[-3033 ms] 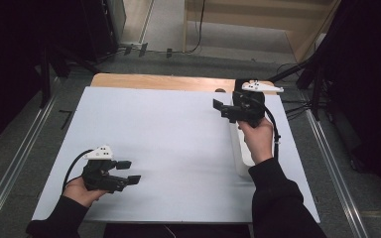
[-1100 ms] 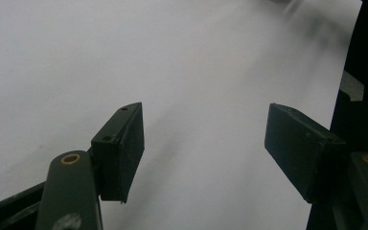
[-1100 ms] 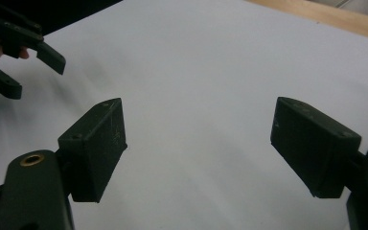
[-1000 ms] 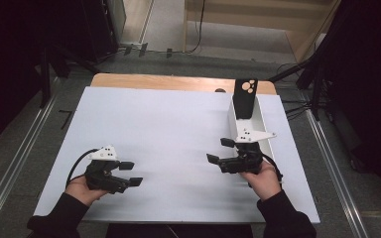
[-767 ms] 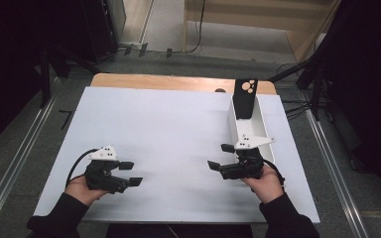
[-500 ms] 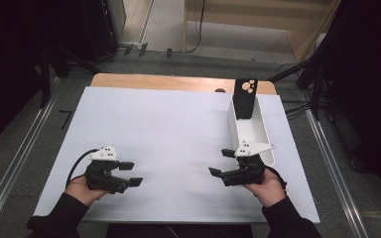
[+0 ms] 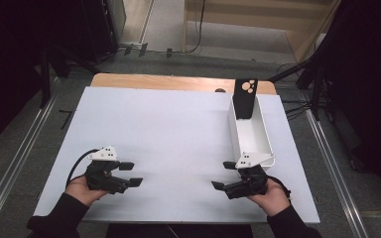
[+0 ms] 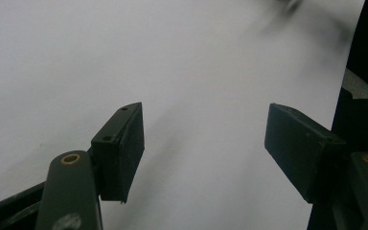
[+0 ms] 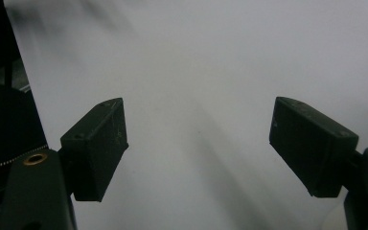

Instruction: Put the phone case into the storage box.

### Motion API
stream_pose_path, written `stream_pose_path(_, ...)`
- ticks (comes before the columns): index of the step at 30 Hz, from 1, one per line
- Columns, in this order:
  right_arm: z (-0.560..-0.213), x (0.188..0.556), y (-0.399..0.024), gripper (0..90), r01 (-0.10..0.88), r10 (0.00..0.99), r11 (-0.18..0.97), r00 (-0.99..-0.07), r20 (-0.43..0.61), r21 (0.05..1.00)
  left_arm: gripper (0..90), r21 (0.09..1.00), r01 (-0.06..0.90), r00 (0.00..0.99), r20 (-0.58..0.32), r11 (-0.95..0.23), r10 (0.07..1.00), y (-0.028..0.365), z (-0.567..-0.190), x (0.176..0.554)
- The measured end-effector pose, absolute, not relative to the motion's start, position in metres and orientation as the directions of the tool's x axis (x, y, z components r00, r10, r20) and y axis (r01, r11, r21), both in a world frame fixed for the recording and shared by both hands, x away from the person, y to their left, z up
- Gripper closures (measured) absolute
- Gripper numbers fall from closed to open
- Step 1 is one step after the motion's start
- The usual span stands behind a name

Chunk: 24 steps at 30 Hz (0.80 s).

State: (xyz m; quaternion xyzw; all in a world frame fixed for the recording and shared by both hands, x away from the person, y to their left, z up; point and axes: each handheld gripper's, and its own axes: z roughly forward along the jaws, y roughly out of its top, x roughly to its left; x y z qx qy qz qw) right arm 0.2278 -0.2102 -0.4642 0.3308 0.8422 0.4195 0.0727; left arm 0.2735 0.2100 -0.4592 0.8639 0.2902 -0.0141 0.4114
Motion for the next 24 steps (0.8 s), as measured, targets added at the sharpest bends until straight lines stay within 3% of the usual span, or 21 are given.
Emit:
stream_pose_path(7, -0.466, 0.22, -0.215, 19.1, 0.468, 0.599, 0.445, -0.789, 0.135, 0.764, 30.0, 0.7, 0.508, 0.834, -0.255, -0.502, 0.489, 0.21, -0.459, 0.273)
stream_pose_path(10, -0.469, 0.216, -0.216, 19.0, 0.504, 0.592, 0.455, -0.787, 0.173, 0.734, 30.1, 0.7, 0.507, 0.835, -0.255, -0.503, 0.488, 0.21, -0.459, 0.273)
stream_pose_path(24, -0.485, 0.212, -0.234, 19.1, 0.559, 0.63, 0.5, -0.759, 0.165, 0.661, 30.1, 0.703, 0.508, 0.834, -0.256, -0.498, 0.489, 0.214, -0.458, 0.267)
